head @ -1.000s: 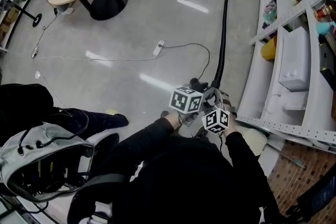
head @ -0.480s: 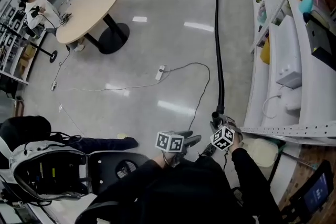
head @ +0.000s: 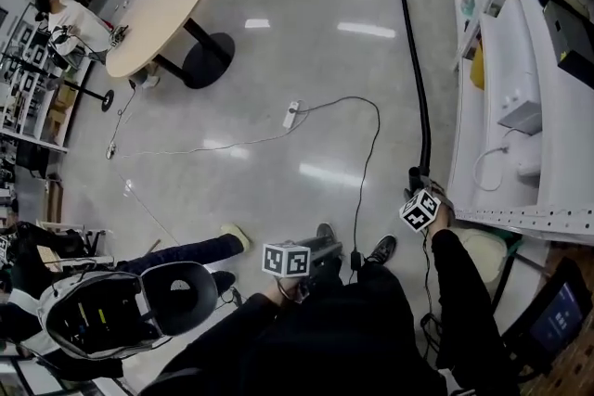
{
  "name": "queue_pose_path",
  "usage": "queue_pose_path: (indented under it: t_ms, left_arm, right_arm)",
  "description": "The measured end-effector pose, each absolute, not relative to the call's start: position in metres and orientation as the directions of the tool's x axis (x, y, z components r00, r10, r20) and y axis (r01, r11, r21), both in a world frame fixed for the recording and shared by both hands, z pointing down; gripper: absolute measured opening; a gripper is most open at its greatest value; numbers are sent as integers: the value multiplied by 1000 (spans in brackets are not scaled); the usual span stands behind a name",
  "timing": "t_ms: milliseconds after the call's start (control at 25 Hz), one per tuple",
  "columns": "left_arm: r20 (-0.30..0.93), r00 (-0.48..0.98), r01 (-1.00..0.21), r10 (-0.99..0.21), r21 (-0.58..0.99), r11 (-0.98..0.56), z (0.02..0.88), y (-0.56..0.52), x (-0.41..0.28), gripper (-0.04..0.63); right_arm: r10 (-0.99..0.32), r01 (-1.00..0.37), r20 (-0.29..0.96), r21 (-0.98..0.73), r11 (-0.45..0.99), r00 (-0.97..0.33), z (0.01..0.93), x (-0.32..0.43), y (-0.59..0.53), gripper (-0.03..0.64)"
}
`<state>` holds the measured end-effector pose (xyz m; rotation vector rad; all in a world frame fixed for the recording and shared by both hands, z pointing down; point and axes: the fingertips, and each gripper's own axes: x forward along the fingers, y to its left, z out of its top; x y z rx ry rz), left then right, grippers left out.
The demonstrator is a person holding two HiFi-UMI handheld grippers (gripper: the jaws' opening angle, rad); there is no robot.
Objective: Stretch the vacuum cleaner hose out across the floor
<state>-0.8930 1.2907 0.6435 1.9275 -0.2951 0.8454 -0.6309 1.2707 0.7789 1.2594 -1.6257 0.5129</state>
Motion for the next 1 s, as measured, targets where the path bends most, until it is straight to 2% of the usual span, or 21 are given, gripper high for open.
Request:
queue_pose_path:
  t_ms: [280, 640, 880, 1000]
  left_arm:
    - [693, 699, -569, 176, 688, -450, 684, 1285, -908, 259]
    - [687, 666, -514, 291, 705, -487, 761, 1306, -918, 259]
    - [653, 709, -532, 266, 744, -405, 794, 1296, -915, 259]
    - [617, 744, -530, 256, 779, -335, 816, 1290, -912, 259]
  right_arm:
    - [-429, -920, 902, 203, 334, 43, 838, -601, 1263, 164]
    - [-356, -954, 935, 104, 280, -2, 968, -614, 1241, 166]
    - [-254, -940, 967, 69, 335, -19, 1048, -630, 1225, 166]
    - [-237, -956, 971, 49, 290, -22, 1092, -640, 1212, 166]
